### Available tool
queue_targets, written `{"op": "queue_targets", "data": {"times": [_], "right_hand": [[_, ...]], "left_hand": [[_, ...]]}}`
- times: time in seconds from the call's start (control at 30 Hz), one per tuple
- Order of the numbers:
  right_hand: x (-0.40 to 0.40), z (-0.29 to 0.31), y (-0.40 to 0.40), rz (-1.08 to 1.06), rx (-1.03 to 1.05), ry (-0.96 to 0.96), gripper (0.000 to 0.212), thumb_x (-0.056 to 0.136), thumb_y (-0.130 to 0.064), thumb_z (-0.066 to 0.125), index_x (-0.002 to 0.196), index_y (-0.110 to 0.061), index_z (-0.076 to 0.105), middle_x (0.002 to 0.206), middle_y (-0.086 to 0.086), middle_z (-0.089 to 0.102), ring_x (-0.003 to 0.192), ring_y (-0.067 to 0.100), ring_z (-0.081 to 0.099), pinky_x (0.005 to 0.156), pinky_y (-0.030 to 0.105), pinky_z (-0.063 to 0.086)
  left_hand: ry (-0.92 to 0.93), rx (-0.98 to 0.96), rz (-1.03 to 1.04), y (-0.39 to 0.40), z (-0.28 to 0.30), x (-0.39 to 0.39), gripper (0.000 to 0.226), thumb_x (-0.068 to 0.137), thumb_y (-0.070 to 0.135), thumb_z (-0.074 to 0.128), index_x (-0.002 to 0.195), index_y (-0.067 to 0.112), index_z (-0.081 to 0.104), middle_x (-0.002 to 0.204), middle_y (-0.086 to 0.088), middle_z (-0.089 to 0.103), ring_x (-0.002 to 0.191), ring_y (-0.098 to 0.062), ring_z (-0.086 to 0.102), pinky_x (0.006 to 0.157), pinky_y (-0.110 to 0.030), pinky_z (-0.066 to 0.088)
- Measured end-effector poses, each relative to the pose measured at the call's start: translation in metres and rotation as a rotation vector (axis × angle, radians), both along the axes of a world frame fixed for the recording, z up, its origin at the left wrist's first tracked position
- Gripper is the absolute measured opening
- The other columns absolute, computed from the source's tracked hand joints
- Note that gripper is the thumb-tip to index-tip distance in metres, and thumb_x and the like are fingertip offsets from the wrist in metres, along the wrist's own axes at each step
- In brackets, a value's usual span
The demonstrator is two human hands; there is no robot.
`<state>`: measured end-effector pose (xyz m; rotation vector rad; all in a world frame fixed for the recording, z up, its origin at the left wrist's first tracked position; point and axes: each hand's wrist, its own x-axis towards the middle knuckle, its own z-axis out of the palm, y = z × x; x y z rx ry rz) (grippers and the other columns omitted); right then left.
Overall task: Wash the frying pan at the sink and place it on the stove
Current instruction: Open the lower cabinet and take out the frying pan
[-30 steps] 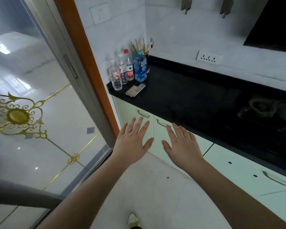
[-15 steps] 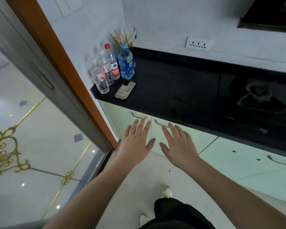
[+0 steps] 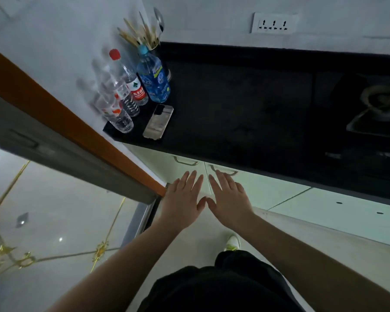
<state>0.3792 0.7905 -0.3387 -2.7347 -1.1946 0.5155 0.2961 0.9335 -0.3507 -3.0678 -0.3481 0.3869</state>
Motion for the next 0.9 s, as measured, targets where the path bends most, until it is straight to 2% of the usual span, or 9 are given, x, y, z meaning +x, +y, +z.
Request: {"op": "queue_targets", "data": {"times": [0.13, 0.23, 0.43, 0.6, 0.73, 0.9], "right_hand": [[0.009, -0.021, 0.013, 0.027, -0.076, 0.059, 0.065, 0.099, -0.046, 0.029, 0.154, -0.019, 0.006, 0.162, 0.007, 0.000, 0.148, 0.026, 0.003, 0.118, 0.042, 0.014], [0.017, -0.032, 0.017, -0.002, -0.112, 0.068, 0.064, 0.099, -0.044, 0.028, 0.154, -0.018, 0.007, 0.162, 0.008, 0.001, 0.148, 0.026, 0.003, 0.118, 0.043, 0.013], [0.021, -0.053, 0.036, -0.126, -0.165, 0.053, 0.064, 0.099, -0.044, 0.030, 0.153, -0.017, 0.010, 0.161, 0.008, 0.008, 0.148, 0.025, 0.007, 0.118, 0.043, 0.016], [0.016, -0.070, 0.065, -0.258, -0.227, 0.084, 0.064, 0.098, -0.044, 0.033, 0.152, -0.015, 0.013, 0.161, 0.008, 0.013, 0.147, 0.025, 0.011, 0.118, 0.044, 0.019], [0.019, -0.083, 0.088, -0.339, -0.269, 0.120, 0.064, 0.098, -0.041, 0.036, 0.151, -0.014, 0.014, 0.161, 0.007, 0.012, 0.146, 0.025, 0.014, 0.116, 0.044, 0.023], [0.028, -0.089, 0.103, -0.428, -0.317, 0.203, 0.065, 0.098, -0.039, 0.036, 0.153, -0.015, 0.010, 0.162, 0.003, 0.001, 0.144, 0.025, 0.016, 0.109, 0.047, 0.031]], "left_hand": [[0.070, -0.040, -0.008, 0.009, -0.021, 0.003, 0.063, 0.101, 0.051, 0.022, 0.155, 0.018, 0.015, 0.162, -0.008, 0.013, 0.149, -0.026, 0.009, 0.119, -0.043, 0.012], [0.103, -0.049, -0.042, 0.024, -0.033, 0.005, 0.063, 0.101, 0.049, 0.021, 0.155, 0.017, 0.014, 0.162, -0.008, 0.013, 0.149, -0.026, 0.008, 0.120, -0.043, 0.009], [0.084, -0.074, -0.137, 0.056, -0.059, 0.028, 0.064, 0.100, 0.050, 0.021, 0.155, 0.019, 0.014, 0.162, -0.008, 0.013, 0.149, -0.027, 0.008, 0.119, -0.042, 0.008], [0.103, -0.126, -0.257, 0.091, -0.079, 0.047, 0.065, 0.101, 0.053, 0.015, 0.155, 0.019, 0.004, 0.163, -0.006, -0.001, 0.150, -0.024, -0.004, 0.116, -0.039, -0.004], [0.199, -0.127, -0.374, 0.121, -0.100, 0.059, 0.063, 0.102, 0.048, 0.016, 0.155, 0.015, 0.006, 0.163, -0.008, 0.000, 0.150, -0.026, -0.002, 0.119, -0.042, 0.003], [0.270, -0.135, -0.412, 0.140, -0.117, 0.067, 0.064, 0.103, 0.046, 0.019, 0.155, 0.011, 0.008, 0.163, -0.010, 0.003, 0.150, -0.027, 0.000, 0.121, -0.043, 0.006]]}}
